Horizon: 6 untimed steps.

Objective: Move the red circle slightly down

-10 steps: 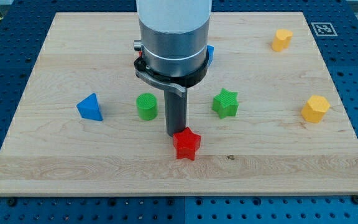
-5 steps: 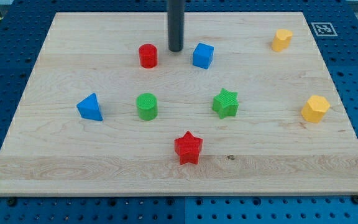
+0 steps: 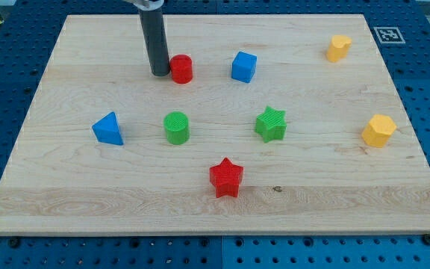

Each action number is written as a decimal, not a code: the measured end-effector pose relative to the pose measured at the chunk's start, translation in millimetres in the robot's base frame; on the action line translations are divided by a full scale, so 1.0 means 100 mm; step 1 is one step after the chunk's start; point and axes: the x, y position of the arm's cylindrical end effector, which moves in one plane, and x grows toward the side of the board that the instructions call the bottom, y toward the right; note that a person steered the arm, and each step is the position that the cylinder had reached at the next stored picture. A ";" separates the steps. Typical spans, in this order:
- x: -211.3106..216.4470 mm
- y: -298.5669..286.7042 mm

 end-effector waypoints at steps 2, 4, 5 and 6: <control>-0.52 0.16; -0.52 0.29; -0.30 0.29; -0.08 0.29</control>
